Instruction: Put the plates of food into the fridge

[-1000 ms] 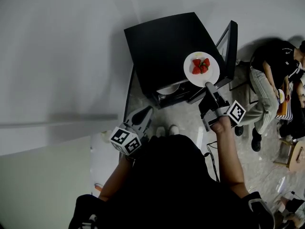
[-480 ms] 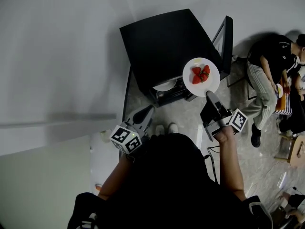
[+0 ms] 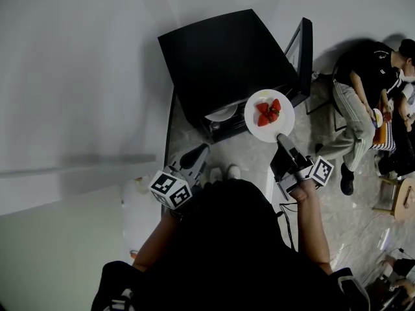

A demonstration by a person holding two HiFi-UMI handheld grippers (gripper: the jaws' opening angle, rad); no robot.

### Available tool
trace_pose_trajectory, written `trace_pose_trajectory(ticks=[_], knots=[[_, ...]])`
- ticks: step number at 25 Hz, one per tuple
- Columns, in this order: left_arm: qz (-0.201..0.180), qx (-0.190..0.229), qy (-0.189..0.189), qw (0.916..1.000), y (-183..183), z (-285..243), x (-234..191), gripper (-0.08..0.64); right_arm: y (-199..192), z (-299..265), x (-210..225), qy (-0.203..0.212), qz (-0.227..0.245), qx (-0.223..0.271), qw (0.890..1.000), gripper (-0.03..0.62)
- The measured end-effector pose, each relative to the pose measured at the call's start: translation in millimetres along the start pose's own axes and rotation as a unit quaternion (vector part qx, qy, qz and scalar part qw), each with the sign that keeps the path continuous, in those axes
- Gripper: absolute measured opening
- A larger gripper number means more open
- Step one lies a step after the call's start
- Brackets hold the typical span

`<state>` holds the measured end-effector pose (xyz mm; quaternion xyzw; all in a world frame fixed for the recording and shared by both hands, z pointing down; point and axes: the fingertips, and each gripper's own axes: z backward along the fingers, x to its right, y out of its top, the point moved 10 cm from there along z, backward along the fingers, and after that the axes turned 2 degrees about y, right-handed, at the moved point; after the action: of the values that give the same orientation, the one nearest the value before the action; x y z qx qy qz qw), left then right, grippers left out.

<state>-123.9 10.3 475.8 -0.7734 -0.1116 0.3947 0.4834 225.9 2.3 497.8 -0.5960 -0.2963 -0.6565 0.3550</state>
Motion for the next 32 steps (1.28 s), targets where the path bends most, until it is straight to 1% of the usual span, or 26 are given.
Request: trace_pose_trajectory(ticks=[7, 13, 16, 20, 26, 32], knots=[[0.007, -0.005, 0.004, 1.0, 1, -7, -6, 0.024, 4, 7, 16, -0.019, -0.003, 0.002, 1.0, 0.041], [0.003, -0.002, 0.005, 1.0, 0, 4, -1, 0.023, -4, 19, 32, -0.035, -0.002, 0.002, 0.999, 0.041], [0.005, 0.0, 0.007, 1.0, -3, 10, -2, 0.024, -5, 21, 50, -0.049, 0.005, -0.006, 0.999, 0.041], [0.004, 0.001, 0.008, 1.0, -4, 13, -5, 0.023, -4, 20, 75, -0.067, -0.007, -0.006, 0.998, 0.041], [0.007, 0.003, 0.016, 0.9998, -2, 14, -12, 0.023, 9, 9, 101, -0.085, -0.006, 0.013, 0.996, 0.041], [0.01, 0.005, 0.021, 0.9997, 0, 14, -16, 0.023, 24, -8, 117, -0.09, 0.004, 0.019, 0.996, 0.041]])
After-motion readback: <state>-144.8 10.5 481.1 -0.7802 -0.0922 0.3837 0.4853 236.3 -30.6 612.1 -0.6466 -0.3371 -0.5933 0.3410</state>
